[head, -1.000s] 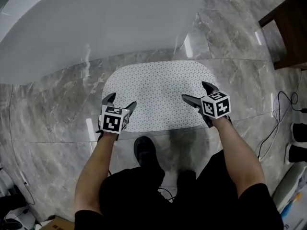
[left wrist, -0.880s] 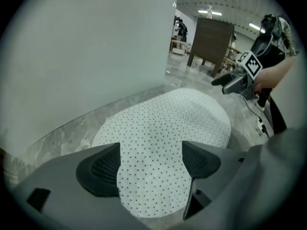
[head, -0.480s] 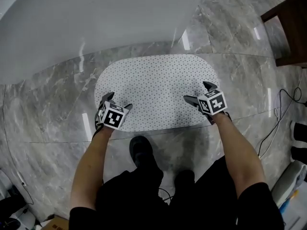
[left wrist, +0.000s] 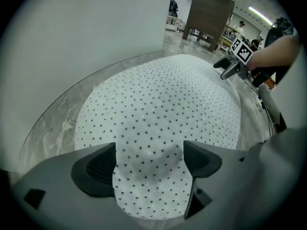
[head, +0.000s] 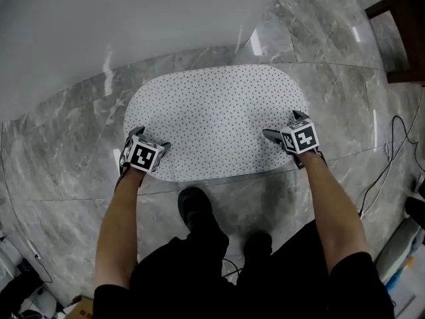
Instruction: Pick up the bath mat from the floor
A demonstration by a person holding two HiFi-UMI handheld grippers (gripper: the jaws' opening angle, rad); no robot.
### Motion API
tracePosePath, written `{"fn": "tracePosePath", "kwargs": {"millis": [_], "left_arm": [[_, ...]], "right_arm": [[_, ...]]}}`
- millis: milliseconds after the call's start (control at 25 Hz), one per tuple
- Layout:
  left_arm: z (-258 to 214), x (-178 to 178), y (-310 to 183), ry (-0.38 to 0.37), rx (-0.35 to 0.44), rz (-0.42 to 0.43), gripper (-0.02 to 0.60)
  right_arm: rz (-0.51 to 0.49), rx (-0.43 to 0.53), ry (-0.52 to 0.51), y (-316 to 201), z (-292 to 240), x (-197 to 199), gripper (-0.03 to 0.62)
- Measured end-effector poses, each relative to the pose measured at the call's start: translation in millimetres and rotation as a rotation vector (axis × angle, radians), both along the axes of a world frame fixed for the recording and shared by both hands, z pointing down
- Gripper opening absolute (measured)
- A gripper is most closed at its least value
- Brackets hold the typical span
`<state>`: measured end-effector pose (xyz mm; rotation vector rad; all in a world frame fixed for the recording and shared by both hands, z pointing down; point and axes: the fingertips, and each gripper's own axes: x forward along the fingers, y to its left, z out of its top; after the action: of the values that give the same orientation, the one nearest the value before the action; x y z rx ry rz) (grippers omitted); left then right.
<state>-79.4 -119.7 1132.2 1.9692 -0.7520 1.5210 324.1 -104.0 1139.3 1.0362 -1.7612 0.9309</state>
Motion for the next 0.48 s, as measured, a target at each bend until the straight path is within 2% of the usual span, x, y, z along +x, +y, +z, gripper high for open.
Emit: {"fn": "tracePosePath", "kwargs": {"millis": [160, 480], "left_arm": [[8, -3, 7, -0.045, -0.044, 0.033, 0.443], [11, -4, 7, -0.016, -0.051, 0.053, 0.459]], "right_arm": [[-0.025, -0.011, 0.062, 5, 13, 3, 0.584], [-0.027, -0.023, 0.09, 5, 18, -3, 0.586]]}}
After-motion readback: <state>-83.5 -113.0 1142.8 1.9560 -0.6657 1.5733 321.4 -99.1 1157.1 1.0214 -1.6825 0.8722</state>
